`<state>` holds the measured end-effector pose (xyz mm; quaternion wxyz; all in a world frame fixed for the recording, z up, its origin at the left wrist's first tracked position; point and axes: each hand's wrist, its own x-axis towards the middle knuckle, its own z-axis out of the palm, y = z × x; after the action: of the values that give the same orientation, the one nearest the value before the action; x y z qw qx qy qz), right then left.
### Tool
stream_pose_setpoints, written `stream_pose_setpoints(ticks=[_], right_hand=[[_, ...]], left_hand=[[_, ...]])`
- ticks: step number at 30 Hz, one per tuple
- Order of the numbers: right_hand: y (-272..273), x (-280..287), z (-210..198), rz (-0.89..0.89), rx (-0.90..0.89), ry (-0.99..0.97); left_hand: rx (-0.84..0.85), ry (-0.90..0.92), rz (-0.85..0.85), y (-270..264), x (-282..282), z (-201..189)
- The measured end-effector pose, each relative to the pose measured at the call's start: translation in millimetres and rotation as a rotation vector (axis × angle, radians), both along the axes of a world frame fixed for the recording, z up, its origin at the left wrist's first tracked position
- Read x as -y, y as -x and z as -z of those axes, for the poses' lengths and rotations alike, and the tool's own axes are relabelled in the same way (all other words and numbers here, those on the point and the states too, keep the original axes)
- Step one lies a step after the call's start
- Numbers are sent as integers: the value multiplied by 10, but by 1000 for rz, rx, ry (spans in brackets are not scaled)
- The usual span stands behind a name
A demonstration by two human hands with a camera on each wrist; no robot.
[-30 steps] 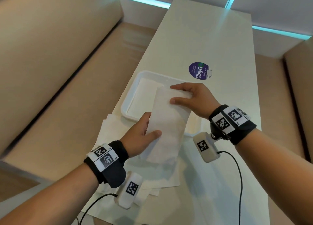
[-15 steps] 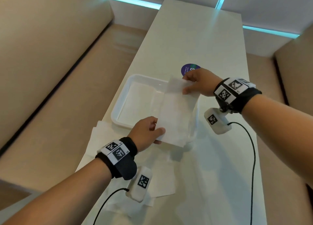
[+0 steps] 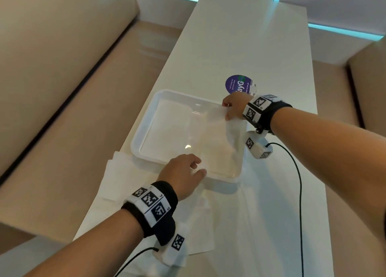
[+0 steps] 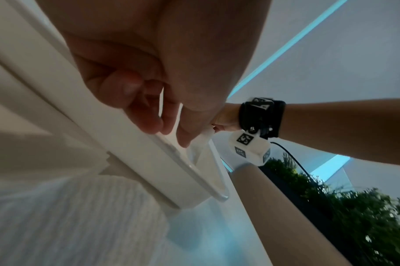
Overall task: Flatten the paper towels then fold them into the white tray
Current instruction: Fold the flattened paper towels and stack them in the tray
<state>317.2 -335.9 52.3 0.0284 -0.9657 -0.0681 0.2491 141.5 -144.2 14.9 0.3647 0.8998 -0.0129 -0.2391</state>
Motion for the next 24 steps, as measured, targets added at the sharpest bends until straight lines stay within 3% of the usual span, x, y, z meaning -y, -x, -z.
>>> stream_pose_setpoints(ticks=[11, 20, 24], right_hand=[[-24, -94, 180, 25, -63, -17], [-64, -47, 179, 131, -121, -196], [-54, -36, 247, 125, -97, -130]], left_hand=[[17, -43, 17, -41, -46, -12], [8, -64, 35, -29, -51, -26], [7, -69, 45, -35, -44, -56]])
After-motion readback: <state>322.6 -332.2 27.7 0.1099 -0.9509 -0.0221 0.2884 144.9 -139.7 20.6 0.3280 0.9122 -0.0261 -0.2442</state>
